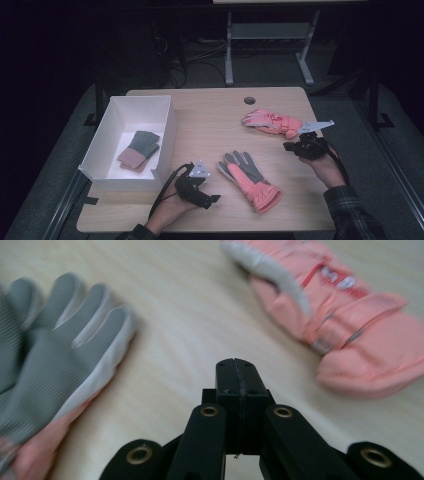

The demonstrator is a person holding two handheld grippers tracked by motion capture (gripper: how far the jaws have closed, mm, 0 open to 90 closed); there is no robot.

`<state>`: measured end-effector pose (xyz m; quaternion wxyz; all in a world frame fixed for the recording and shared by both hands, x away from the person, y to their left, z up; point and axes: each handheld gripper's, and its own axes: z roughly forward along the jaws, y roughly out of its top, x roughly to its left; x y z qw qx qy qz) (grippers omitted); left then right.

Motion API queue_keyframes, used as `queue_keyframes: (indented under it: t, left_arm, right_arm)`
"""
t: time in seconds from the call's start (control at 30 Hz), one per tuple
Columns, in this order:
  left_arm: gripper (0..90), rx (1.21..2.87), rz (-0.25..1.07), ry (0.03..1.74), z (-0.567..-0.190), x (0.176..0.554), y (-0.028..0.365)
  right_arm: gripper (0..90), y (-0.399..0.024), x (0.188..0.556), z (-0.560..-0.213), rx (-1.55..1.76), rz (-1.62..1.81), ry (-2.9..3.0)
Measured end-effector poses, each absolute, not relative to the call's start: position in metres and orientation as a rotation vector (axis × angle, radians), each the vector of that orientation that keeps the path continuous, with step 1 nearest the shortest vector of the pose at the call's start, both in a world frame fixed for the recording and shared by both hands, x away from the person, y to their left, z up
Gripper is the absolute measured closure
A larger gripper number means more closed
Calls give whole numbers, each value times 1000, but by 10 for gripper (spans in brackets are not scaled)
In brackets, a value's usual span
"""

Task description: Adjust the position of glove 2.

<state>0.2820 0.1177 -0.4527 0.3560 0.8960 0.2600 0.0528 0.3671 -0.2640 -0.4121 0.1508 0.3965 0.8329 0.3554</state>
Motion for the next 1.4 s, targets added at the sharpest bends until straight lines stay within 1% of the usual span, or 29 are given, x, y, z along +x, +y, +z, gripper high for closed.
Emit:
queue_keyframes:
  t: [0.13,0.17,0.2,0.23,0.27,0.3,0.47,0.5,0.53,0.6,0.77,0.83,1.1,1.33,1.4]
  left_arm:
    - [135,2301,125,674,-452,283,118]
    - [135,2302,135,665,-451,283,118]
    - [135,2302,135,665,-451,283,118]
    - [135,2302,133,666,-452,283,118]
    - [135,2302,133,666,-452,283,118]
    - [135,2312,140,657,-451,283,118]
    - [136,2311,145,656,-451,283,118]
    - [136,2308,143,665,-451,283,119]
    - [136,2308,143,665,-451,283,119]
    - [136,2309,140,667,-451,284,119]
    - [136,2312,124,658,-452,286,119]
    - [136,2313,122,661,-452,286,119]
    - [137,2315,121,649,-451,286,119]
    - [139,2319,120,649,-451,286,118]
    - [139,2321,120,646,-451,285,118]
  right_arm:
    - [900,-263,384,-406,1154,1004,2375]
    - [900,-264,396,-402,1161,1009,2354]
    - [900,-264,396,-402,1161,1009,2354]
    - [899,-265,408,-395,1179,1018,2333]
    - [899,-265,408,-395,1179,1018,2333]
    - [885,-267,420,-390,1201,1007,2308]
    - [900,-273,443,-384,1240,1006,2273]
    - [900,-274,455,-386,1257,1002,2277]
    - [900,-274,455,-386,1257,1002,2277]
    - [900,-277,473,-394,1293,985,2267]
    - [900,-276,495,-409,1378,937,2240]
    - [900,-276,498,-411,1368,934,2227]
    - [900,-276,517,-441,1475,893,2186]
    - [900,-271,513,-440,1448,867,2257]
    - [900,-265,508,-438,1443,812,2316]
